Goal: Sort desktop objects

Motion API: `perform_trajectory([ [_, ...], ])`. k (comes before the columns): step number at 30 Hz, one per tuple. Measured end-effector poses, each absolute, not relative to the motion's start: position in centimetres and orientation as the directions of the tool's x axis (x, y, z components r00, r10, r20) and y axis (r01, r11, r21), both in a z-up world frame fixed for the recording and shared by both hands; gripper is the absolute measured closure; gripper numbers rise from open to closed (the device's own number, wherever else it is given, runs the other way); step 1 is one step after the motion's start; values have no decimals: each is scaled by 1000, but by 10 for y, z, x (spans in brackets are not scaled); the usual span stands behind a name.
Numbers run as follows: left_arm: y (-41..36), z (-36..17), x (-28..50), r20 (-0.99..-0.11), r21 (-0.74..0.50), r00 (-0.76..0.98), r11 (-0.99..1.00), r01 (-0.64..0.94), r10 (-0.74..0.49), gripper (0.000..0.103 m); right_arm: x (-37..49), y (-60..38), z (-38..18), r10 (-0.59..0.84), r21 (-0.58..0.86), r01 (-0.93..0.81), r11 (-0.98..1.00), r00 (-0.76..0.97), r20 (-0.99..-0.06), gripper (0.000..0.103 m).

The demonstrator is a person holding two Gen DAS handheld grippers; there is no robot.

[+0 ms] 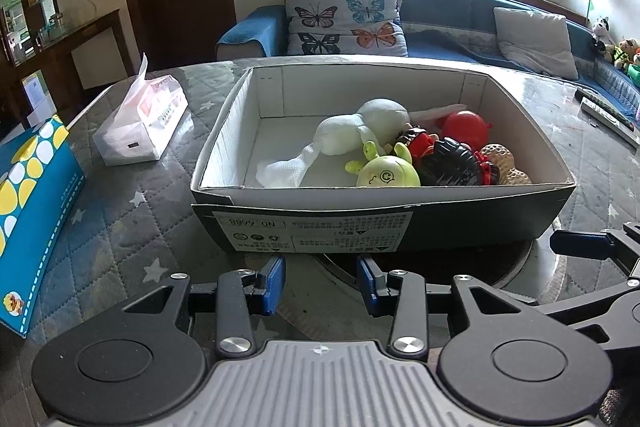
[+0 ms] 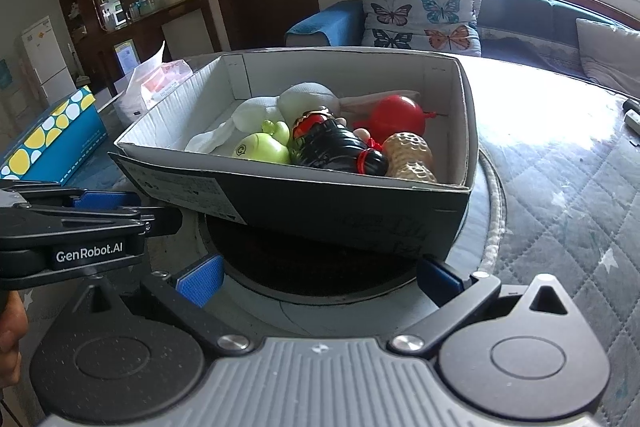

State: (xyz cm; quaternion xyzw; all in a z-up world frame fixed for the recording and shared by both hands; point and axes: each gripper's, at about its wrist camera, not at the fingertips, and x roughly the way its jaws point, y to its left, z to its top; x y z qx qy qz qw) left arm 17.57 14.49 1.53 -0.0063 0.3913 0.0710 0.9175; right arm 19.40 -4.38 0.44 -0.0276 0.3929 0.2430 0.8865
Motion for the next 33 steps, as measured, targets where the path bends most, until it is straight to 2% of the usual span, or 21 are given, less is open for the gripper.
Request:
perform_trajectory([
  [28, 139, 18, 174, -704, 13, 704, 993, -121, 95, 62, 192, -46, 3, 398, 135, -445, 885, 573, -716, 0],
  [33, 138, 21, 171, -687, 17, 719, 992, -127, 104, 65, 191, -46, 5, 401, 133, -451, 883, 574, -714, 0],
])
